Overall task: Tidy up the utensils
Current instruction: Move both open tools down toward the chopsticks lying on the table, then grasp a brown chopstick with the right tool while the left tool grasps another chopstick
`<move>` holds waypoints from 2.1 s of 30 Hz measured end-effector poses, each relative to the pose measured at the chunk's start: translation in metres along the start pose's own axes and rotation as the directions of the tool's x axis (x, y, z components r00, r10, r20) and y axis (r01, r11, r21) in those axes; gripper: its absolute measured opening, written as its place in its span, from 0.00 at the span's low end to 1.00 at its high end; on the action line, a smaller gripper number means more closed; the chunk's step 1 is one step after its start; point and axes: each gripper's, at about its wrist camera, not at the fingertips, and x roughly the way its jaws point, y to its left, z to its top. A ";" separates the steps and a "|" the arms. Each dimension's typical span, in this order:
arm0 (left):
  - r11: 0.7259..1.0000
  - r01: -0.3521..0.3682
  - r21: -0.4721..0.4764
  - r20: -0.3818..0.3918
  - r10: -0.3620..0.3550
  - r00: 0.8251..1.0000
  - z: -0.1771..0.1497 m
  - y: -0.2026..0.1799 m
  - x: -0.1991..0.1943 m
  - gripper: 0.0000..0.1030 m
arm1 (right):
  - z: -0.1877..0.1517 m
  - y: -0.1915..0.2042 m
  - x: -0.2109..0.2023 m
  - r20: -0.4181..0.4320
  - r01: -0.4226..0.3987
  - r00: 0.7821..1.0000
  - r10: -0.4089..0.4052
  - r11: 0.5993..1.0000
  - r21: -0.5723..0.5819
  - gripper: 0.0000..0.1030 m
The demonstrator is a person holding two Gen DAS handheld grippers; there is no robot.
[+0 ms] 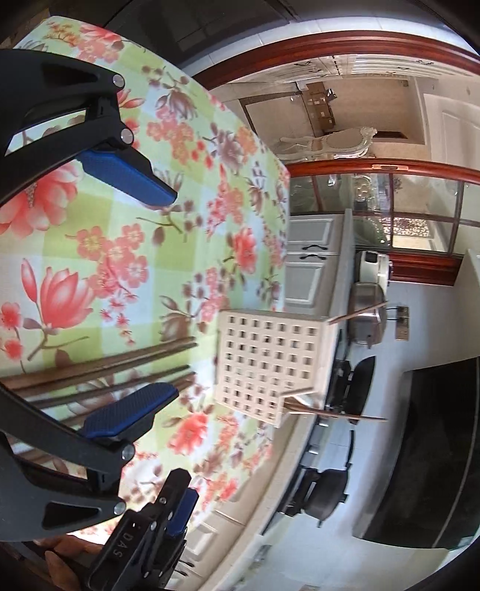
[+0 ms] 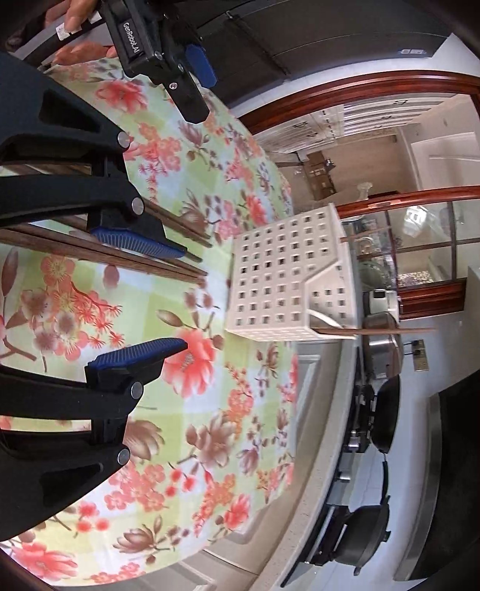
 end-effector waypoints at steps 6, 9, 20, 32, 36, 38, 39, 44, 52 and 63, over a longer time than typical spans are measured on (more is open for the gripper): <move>0.999 -0.018 0.035 -0.025 0.019 1.000 -0.010 -0.002 0.014 0.91 | -0.012 0.011 0.031 -0.094 -0.012 0.995 0.012 1.000 0.000 0.33; 1.000 -0.015 0.019 -0.037 0.015 0.999 -0.013 0.003 0.019 0.91 | -0.014 0.017 0.039 -0.117 -0.004 0.993 0.002 1.000 -0.017 0.27; 1.000 -0.010 -0.012 -0.057 0.010 0.998 -0.021 0.015 0.029 0.91 | -0.014 0.026 0.061 -0.203 0.026 0.979 -0.033 0.999 -0.036 0.15; 1.000 -0.002 -0.028 -0.069 0.001 0.998 -0.021 0.019 0.030 0.91 | -0.009 0.036 0.082 -0.248 0.076 0.964 -0.097 0.992 -0.096 0.11; 1.000 -0.003 -0.025 -0.074 0.001 0.997 -0.021 0.019 0.031 0.91 | -0.007 0.038 0.085 -0.248 0.083 0.962 -0.112 0.989 -0.123 0.11; 1.000 -0.003 -0.020 -0.078 0.001 0.997 -0.022 0.018 0.031 0.91 | -0.008 0.039 0.085 -0.246 0.086 0.962 -0.118 0.987 -0.134 0.11; 1.000 -0.002 -0.017 -0.081 0.001 0.997 -0.022 0.018 0.032 0.91 | -0.008 0.039 0.084 -0.243 0.089 0.962 -0.121 0.986 -0.140 0.09; 1.000 -0.004 0.016 -0.132 0.006 0.991 -0.020 0.009 0.042 0.90 | -0.012 0.025 0.076 -0.238 0.094 0.964 -0.116 0.990 -0.104 0.06; 0.999 0.017 0.043 -0.239 -0.006 0.971 -0.011 -0.012 0.075 0.78 | -0.017 0.000 0.064 -0.238 0.081 0.967 -0.088 0.996 -0.037 0.06; 0.999 0.009 0.040 -0.309 0.004 0.951 -0.008 -0.030 0.103 0.58 | -0.021 -0.012 0.057 -0.237 0.032 0.971 -0.030 0.999 0.007 0.06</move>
